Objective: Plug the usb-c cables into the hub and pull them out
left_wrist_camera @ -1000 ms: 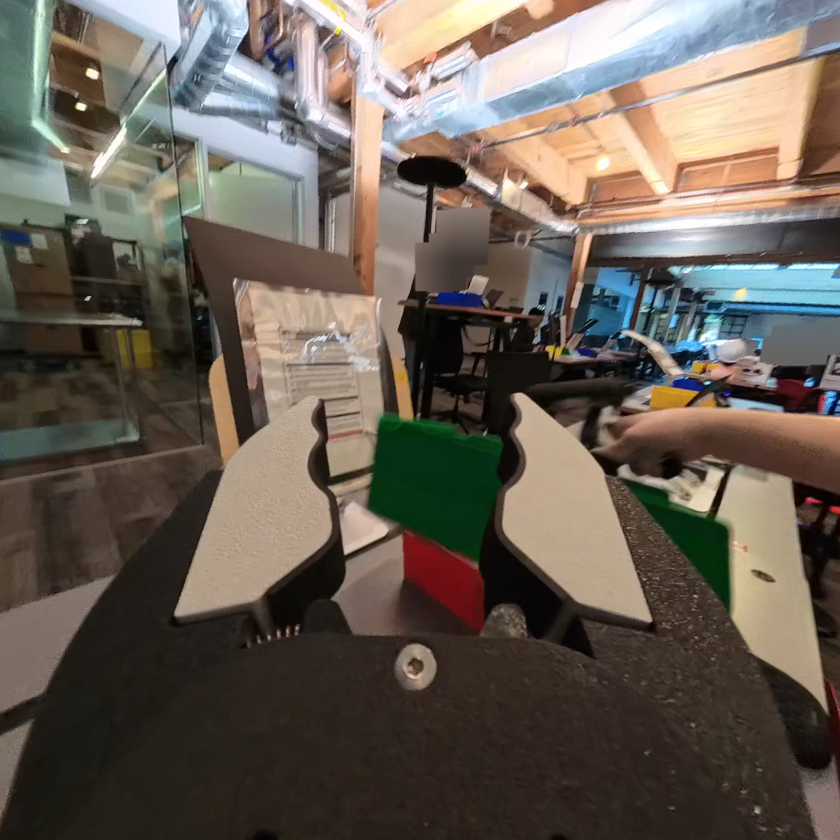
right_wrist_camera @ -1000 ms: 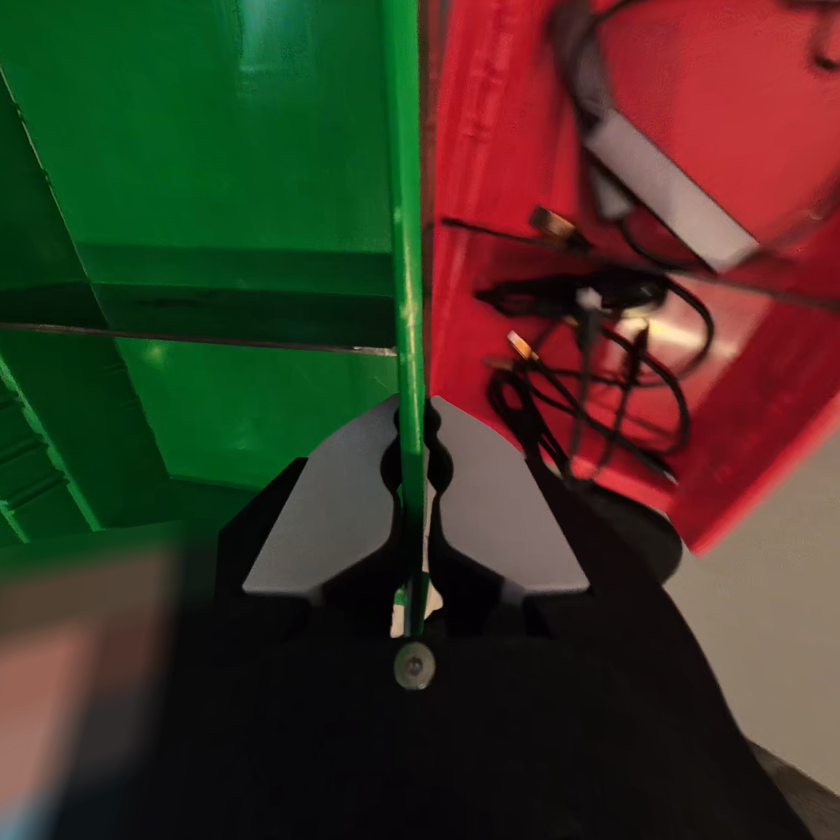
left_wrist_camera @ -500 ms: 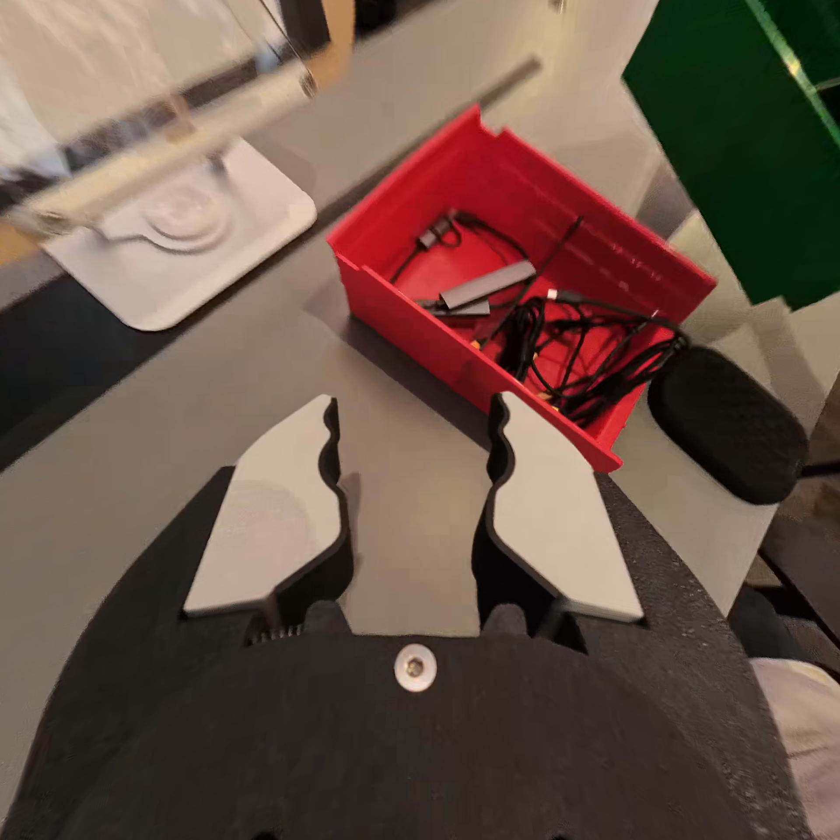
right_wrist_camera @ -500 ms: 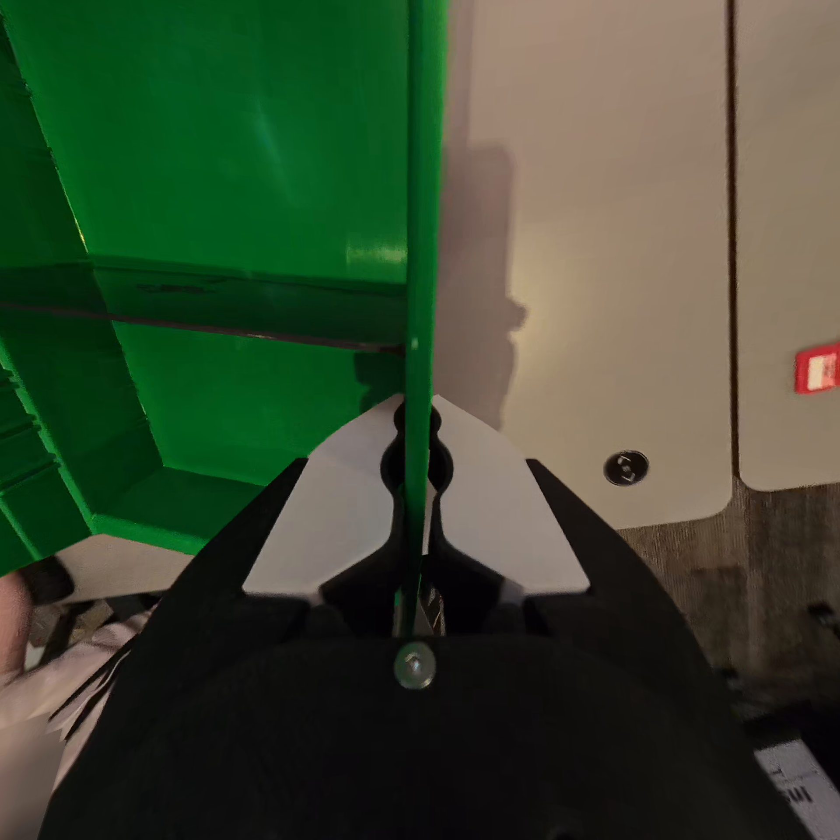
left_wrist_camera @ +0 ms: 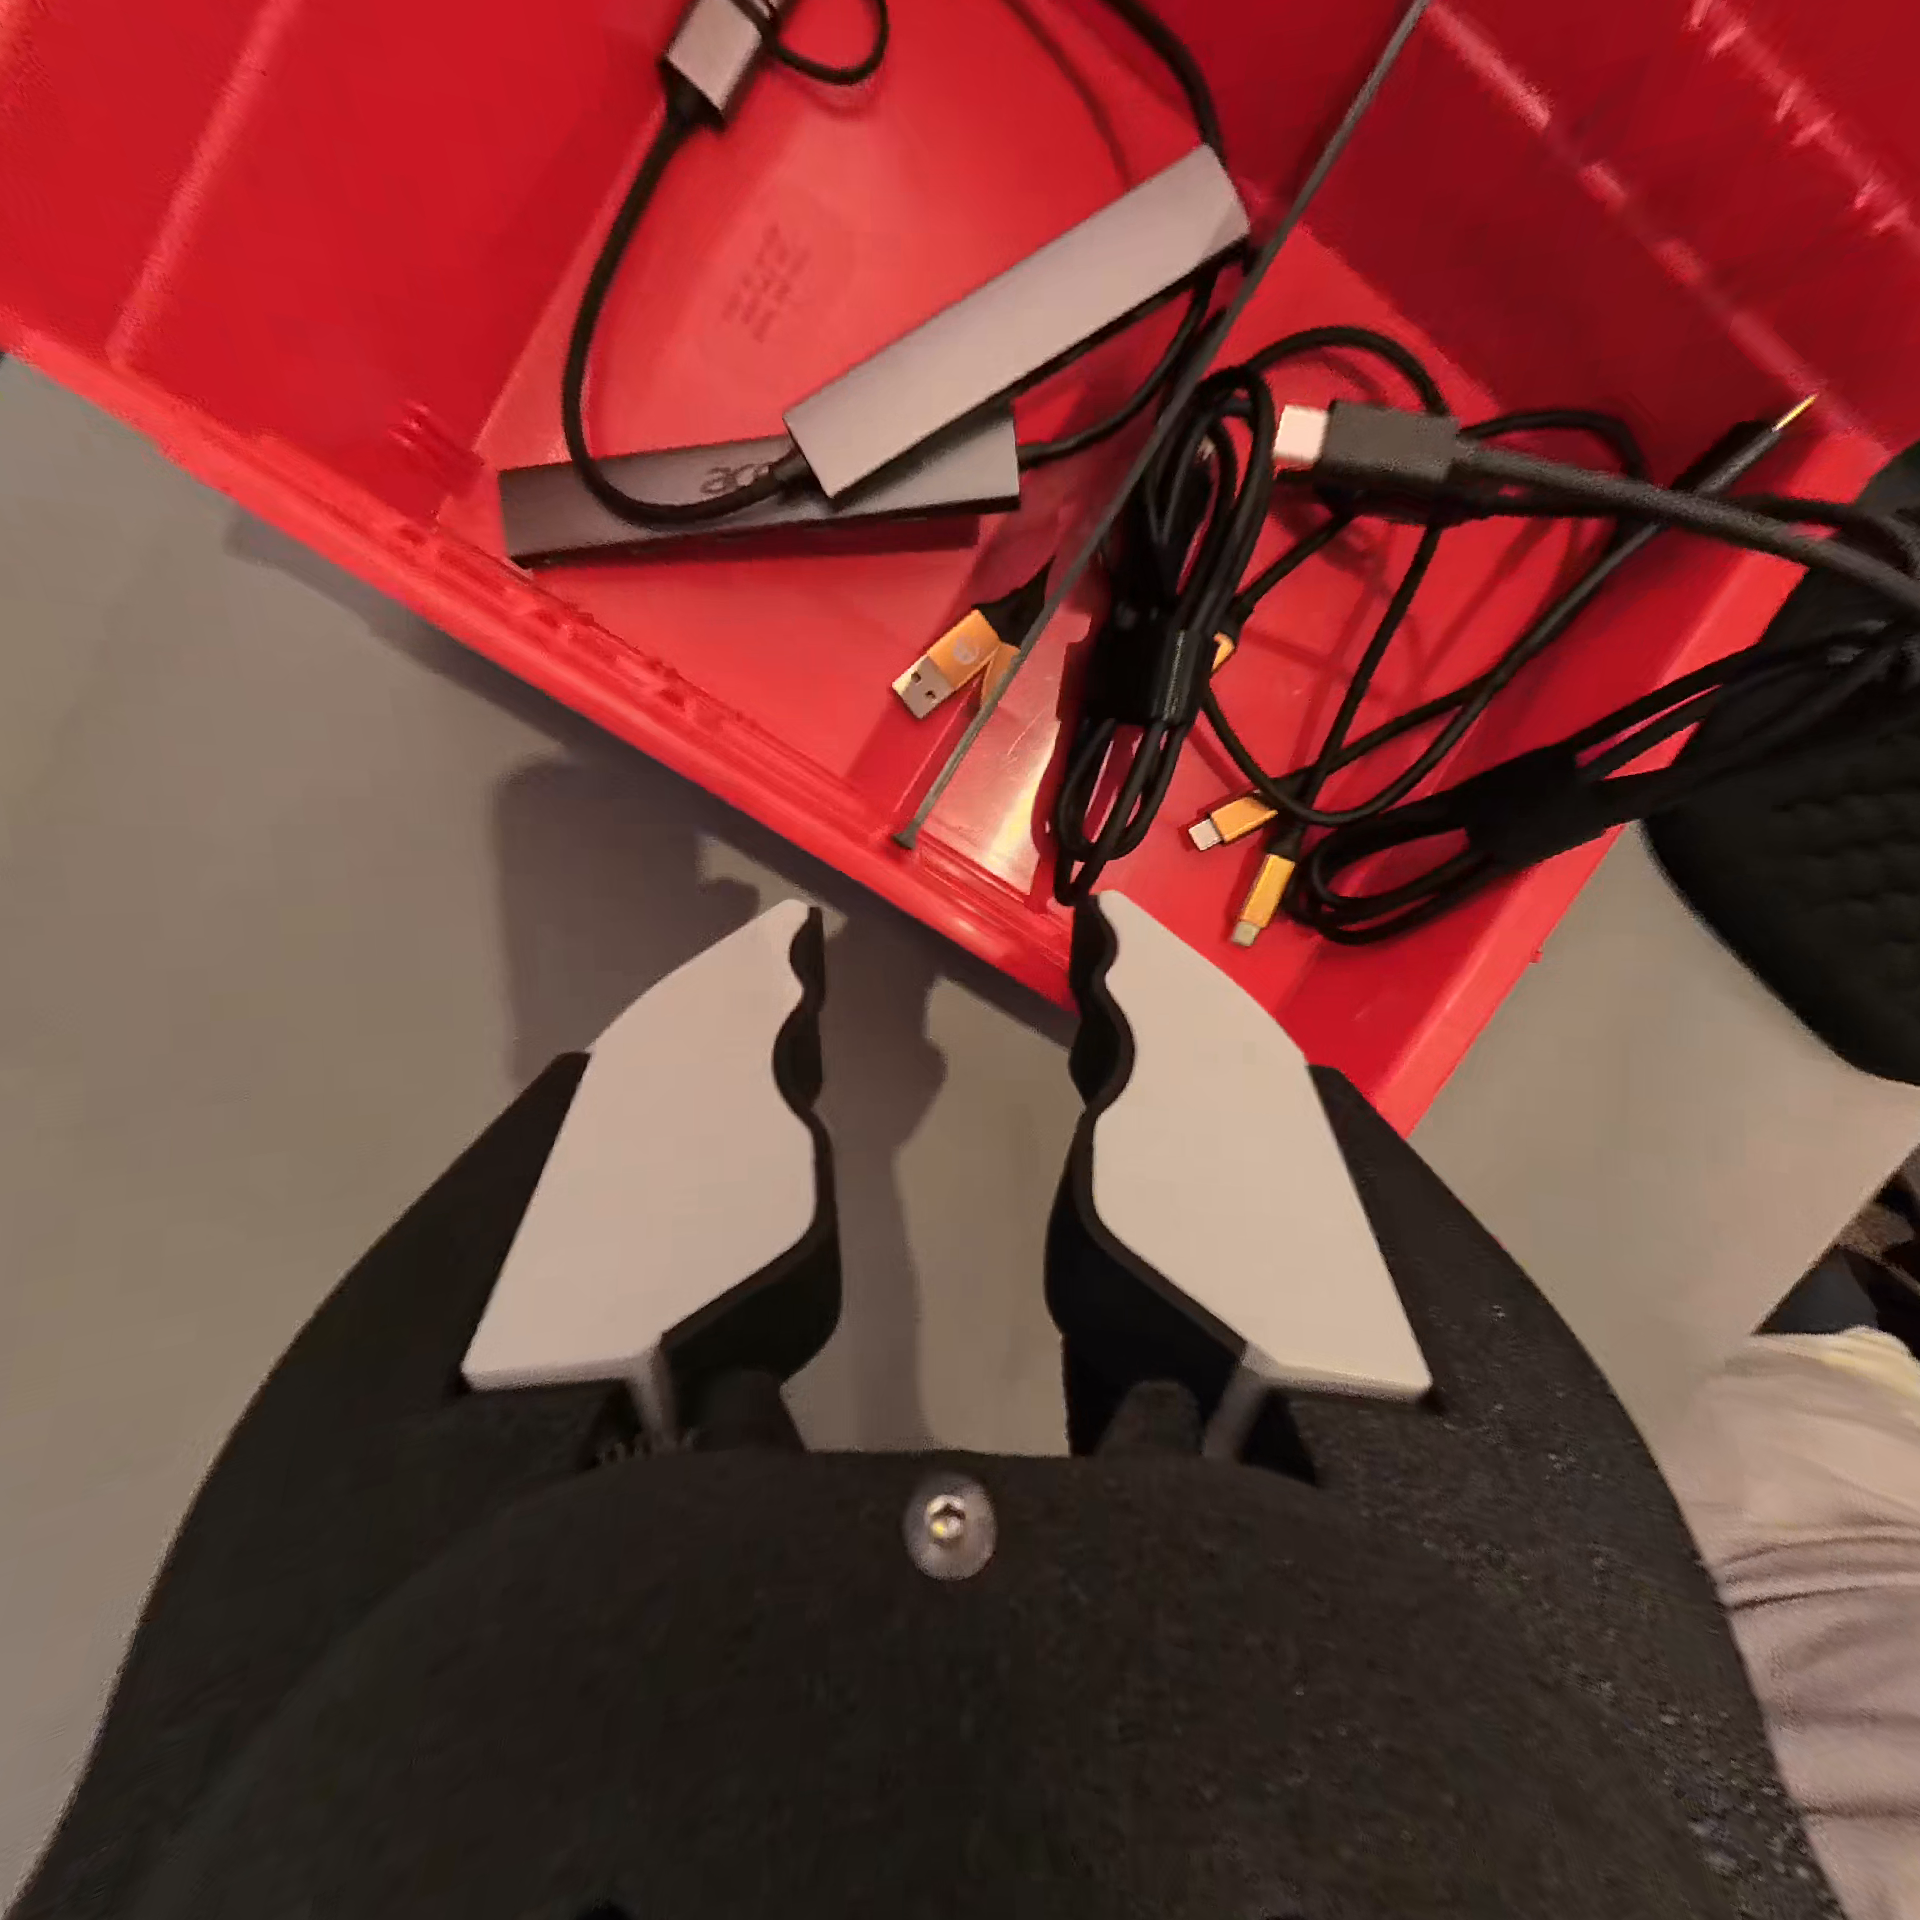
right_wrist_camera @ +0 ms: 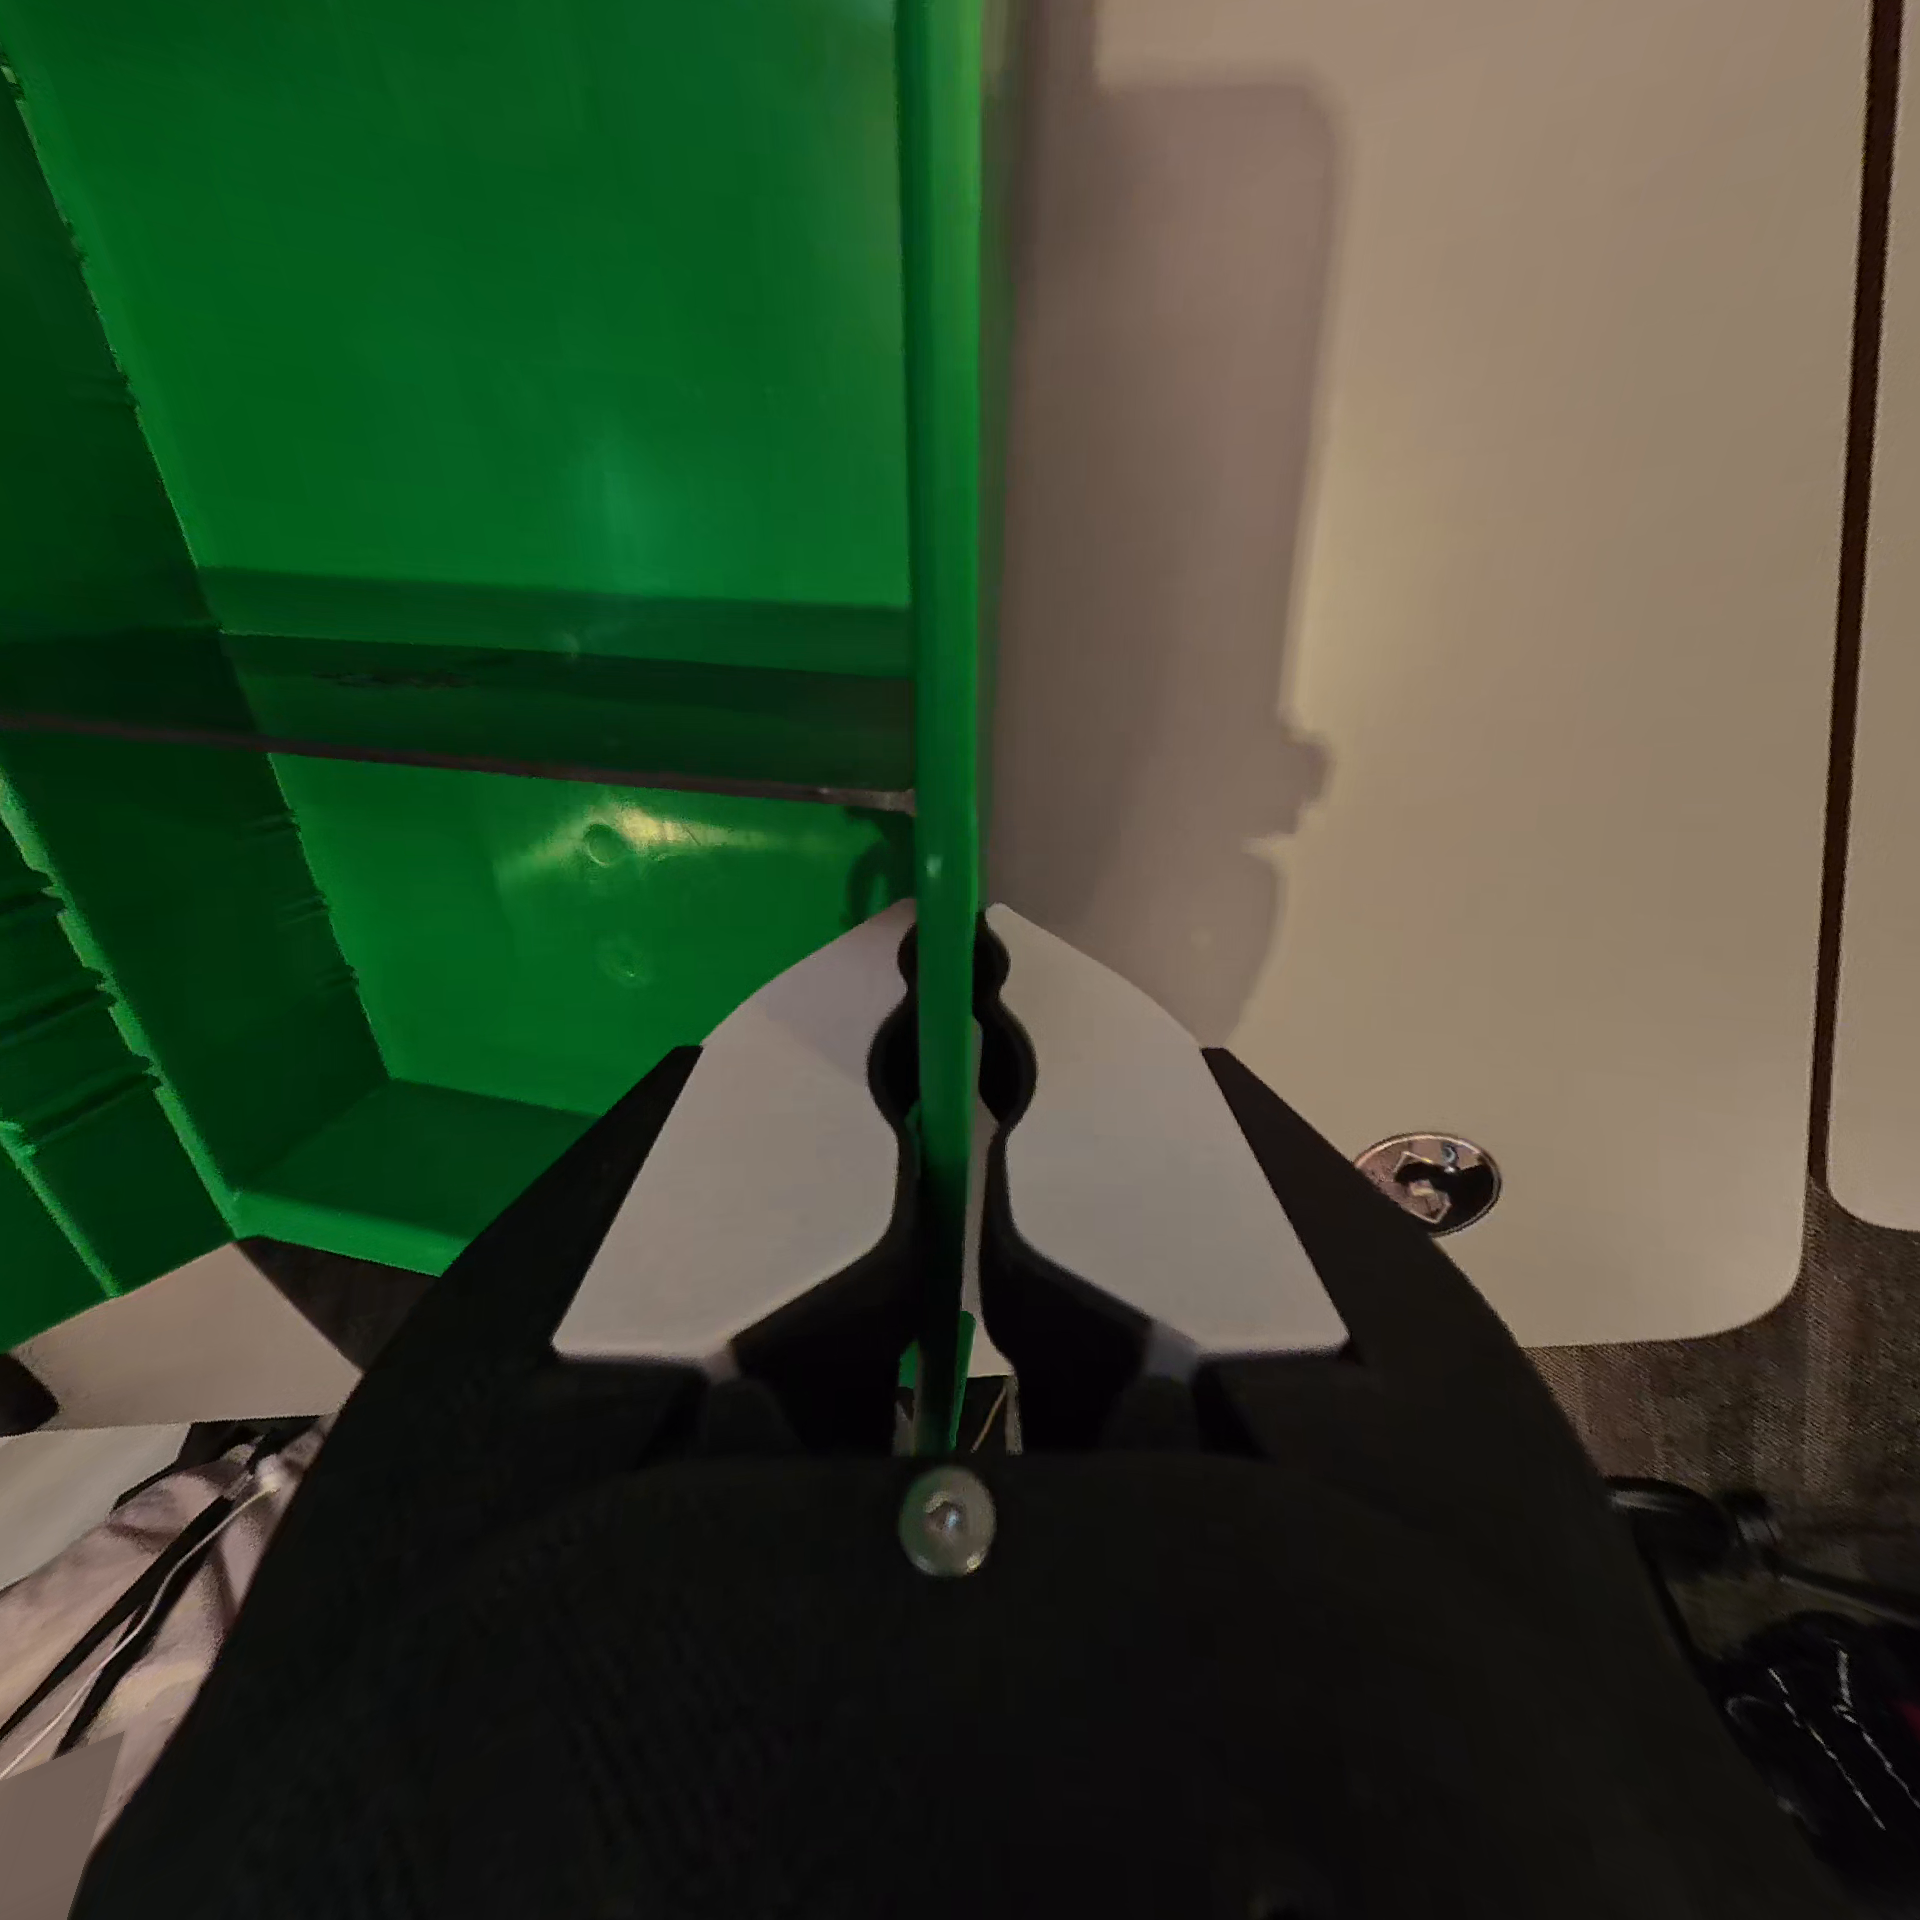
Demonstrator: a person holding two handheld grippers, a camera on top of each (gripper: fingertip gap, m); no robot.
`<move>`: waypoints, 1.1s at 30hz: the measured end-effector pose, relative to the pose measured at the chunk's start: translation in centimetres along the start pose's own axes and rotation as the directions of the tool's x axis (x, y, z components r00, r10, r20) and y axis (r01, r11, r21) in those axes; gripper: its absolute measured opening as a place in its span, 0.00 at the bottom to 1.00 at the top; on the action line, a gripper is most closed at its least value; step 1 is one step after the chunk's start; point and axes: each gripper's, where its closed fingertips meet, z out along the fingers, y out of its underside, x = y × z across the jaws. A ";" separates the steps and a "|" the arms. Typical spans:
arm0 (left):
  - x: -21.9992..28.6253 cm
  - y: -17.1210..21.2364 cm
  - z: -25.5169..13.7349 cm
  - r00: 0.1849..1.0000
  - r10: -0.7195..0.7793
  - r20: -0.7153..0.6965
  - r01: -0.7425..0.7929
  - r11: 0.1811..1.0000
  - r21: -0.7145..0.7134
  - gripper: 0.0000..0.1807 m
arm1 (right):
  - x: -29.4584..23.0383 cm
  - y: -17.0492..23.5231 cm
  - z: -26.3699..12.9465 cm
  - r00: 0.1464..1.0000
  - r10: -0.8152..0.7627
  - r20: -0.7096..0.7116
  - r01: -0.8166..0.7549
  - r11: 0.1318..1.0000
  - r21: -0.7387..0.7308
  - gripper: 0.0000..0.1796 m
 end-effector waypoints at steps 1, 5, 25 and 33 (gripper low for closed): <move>0.0 0.2 0.5 1.000 0.020 0.020 -0.019 0.999 -0.025 0.26 | 0.3 0.1 0.1 1.000 -0.001 -0.005 0.001 1.000 -0.001 0.04; 0.1 0.6 1.0 0.998 0.046 0.044 -0.043 0.997 -0.065 0.23 | 1.4 0.1 -0.3 1.000 0.009 -0.009 -0.009 1.000 0.013 0.04; -19.1 11.9 -6.8 0.855 -0.509 -0.102 0.515 0.856 0.049 0.07 | 0.3 -1.4 0.5 1.000 -0.020 0.003 0.020 0.999 0.027 0.03; -23.5 21.4 -11.5 0.666 -0.740 -0.096 0.746 0.654 0.128 0.06 | -1.8 -2.8 1.0 0.998 -0.057 0.006 0.057 0.998 0.029 0.03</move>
